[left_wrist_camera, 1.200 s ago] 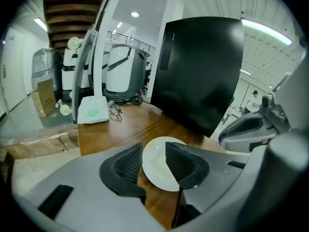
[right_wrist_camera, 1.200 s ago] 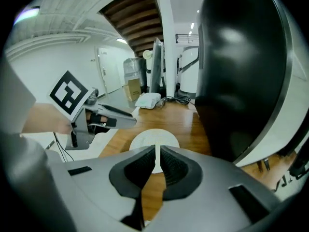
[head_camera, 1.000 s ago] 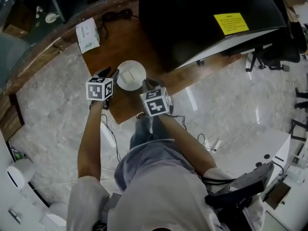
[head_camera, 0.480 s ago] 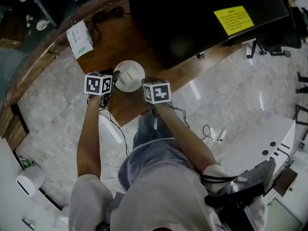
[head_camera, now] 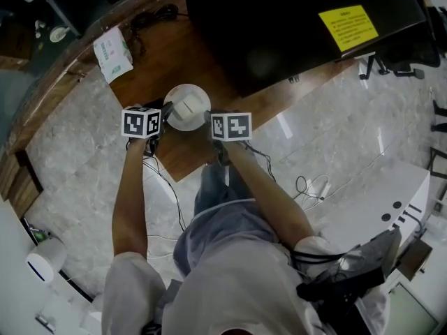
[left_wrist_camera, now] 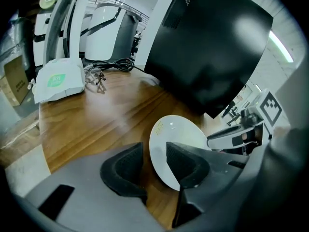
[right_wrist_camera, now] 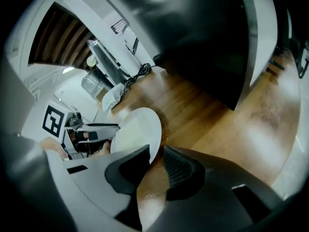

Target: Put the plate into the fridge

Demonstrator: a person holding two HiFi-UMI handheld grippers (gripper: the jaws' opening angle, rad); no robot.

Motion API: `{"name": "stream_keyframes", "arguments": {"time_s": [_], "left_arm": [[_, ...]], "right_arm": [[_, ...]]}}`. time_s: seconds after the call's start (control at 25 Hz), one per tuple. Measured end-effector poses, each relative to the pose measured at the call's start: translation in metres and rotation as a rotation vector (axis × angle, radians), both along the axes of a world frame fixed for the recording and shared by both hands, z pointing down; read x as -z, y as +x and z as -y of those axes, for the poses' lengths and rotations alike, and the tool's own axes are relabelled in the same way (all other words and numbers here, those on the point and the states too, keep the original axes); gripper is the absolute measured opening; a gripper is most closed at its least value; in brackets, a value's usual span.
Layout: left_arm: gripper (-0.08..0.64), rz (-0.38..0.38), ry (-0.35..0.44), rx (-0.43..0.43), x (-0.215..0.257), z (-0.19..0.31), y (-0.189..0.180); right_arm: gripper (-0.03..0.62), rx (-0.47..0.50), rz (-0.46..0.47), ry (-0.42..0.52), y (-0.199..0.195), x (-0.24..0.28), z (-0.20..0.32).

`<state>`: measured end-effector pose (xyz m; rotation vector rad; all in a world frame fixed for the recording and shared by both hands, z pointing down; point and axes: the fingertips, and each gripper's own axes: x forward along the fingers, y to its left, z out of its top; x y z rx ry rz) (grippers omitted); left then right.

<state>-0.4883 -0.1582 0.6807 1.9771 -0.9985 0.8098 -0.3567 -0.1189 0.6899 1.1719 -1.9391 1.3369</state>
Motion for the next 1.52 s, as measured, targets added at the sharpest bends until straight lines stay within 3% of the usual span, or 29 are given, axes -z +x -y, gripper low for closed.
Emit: {"name": "stream_keyframes", "arguments": {"time_s": [0.28,0.44,0.76,0.92,1.08,1.36,1.52], "left_arm": [[0.139,0.021,0.031,0.007,-0.001,-0.002,-0.001],[0.118,-0.009,0.039,0.061,-0.001,-0.002,-0.004],[0.098,-0.054,0.026,0.095,0.0,0.001,-0.009],[0.098,-0.082,0.021,0.11,0.0,0.0,-0.009],[0.098,-0.089,0.012,0.094,-0.002,0.001,-0.008],[0.098,-0.085,0.031,0.104,-0.004,0.009,-0.015],[0.098,-0.071,0.051,0.1,0.005,0.001,-0.004]], "right_arm": [[0.091,-0.033,0.132,-0.036,-0.009,-0.001,-0.001],[0.07,-0.076,0.2,-0.047,-0.011,-0.002,0.001],[0.041,-0.143,0.43,-0.081,-0.014,0.004,0.0],[0.031,-0.178,0.594,-0.111,-0.017,0.012,-0.001],[0.031,-0.111,0.548,-0.088,-0.023,0.01,-0.001],[0.023,-0.088,0.561,-0.009,-0.028,0.02,0.011],[0.021,-0.089,0.6,-0.011,-0.018,0.033,0.002]]}}
